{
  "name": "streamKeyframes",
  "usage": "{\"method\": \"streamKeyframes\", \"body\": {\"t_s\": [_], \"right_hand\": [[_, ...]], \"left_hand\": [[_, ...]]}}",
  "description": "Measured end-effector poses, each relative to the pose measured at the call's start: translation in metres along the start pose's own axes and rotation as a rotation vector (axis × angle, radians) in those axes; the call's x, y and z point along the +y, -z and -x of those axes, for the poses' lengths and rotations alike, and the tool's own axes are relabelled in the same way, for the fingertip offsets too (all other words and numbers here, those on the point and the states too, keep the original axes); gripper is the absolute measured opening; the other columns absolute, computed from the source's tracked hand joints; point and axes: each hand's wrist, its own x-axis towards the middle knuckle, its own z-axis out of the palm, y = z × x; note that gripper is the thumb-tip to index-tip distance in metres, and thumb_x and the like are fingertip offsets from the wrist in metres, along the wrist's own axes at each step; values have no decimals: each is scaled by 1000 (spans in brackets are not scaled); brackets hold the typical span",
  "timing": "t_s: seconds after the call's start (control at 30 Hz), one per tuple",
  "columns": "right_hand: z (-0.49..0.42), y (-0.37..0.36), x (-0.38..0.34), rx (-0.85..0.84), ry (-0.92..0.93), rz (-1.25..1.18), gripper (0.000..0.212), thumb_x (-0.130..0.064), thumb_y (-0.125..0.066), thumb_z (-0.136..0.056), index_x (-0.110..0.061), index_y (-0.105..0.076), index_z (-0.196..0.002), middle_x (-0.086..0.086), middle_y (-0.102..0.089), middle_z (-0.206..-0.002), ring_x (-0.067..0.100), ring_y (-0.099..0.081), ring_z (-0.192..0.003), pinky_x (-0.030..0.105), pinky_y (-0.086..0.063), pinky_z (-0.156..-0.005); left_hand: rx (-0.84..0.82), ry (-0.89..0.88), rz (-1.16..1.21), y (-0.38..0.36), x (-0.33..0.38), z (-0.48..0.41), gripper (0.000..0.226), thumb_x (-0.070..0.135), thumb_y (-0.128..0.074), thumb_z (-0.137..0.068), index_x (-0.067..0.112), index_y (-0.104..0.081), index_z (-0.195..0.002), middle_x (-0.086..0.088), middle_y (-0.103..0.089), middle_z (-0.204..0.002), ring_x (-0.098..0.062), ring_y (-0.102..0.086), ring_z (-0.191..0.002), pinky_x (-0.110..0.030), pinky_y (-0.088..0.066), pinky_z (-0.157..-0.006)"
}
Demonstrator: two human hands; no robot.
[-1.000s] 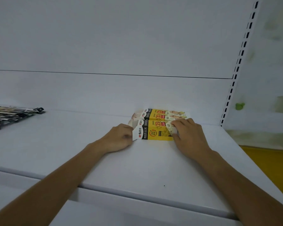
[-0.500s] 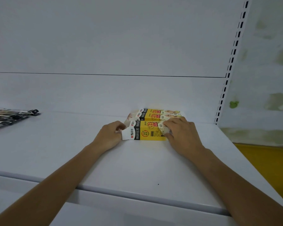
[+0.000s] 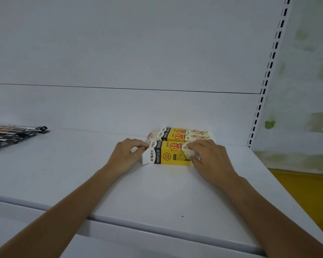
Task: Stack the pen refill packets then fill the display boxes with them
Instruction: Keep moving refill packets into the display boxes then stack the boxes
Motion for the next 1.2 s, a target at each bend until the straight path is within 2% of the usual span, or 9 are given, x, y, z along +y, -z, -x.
{"method": "streamKeyframes", "body": {"t_s": [0.1,0.23,0.4,0.57,0.7,0.83,1.0,1.13,1.2], "right_hand": [[0,1,-3,9,-21,-14,35,-23,-46,-94,-27,-53,-128,-9,-52,-133,14,-40,-126,34,-33,-97],[-2,5,-3,-21,-37,-17,33,-20,-48,-94,-28,-55,-125,-12,-51,-133,12,-39,-125,34,-35,-97],[-3,12,-3,-57,-51,-79,32,-20,-48,-93,-32,-57,-122,-16,-52,-132,10,-39,-123,36,-35,-94],[-1,16,-1,-68,-50,-164,30,-18,-53,-92,-31,-62,-116,-18,-56,-126,9,-42,-121,38,-36,-96],[-2,20,3,-77,-52,-238,26,-17,-56,-91,-31,-66,-112,-18,-61,-119,7,-45,-116,40,-37,-97],[-3,22,5,-87,-62,-303,25,-17,-59,-90,-30,-69,-108,-16,-63,-116,6,-48,-114,41,-39,-99],[-2,25,6,-72,-69,-388,25,-12,-62,-88,-25,-71,-106,-12,-65,-114,1,-49,-107,34,-41,-99],[-2,20,5,-74,-60,-305,25,-17,-63,-87,-29,-69,-107,-14,-61,-118,9,-46,-118,44,-36,-101],[-2,20,1,-80,-64,-260,27,-23,-63,-87,-32,-65,-112,-14,-56,-125,10,-41,-124,45,-34,-102]], "left_hand": [[-79,26,96,5,-1,-1,21,11,-57,-89,25,-71,-97,15,-67,-90,0,-59,-76,-4,-42,-66],[-271,-13,-23,9,-4,2,42,16,-67,-83,39,-59,-117,25,-59,-106,26,-50,-88,2,-38,-75],[-271,41,15,8,-8,4,63,20,-80,-70,25,-52,-126,16,-55,-115,15,-52,-93,-1,-40,-73],[-359,110,38,15,-10,1,82,55,-74,-45,35,-53,-121,8,-64,-100,0,-54,-72,-13,-40,-69],[-405,153,244,18,-8,-2,46,32,-51,-56,37,-63,-101,3,-65,-105,-7,-49,-67,-19,-38,-66],[-400,117,166,14,-10,-4,50,22,-42,-62,43,-61,-104,13,-63,-107,2,-54,-75,-18,-38,-69],[-450,125,272,24,-6,-8,49,16,-39,-58,51,-71,-72,15,-73,-84,-7,-61,-81,-22,-46,-73],[-513,49,158,23,-10,-9,48,35,-60,-61,49,-63,-107,6,-67,-109,-1,-58,-77,-21,-47,-67],[-503,36,133,21,-11,-9,65,50,-68,-51,41,-61,-116,11,-63,-116,2,-59,-93,-22,-48,-79]]}}
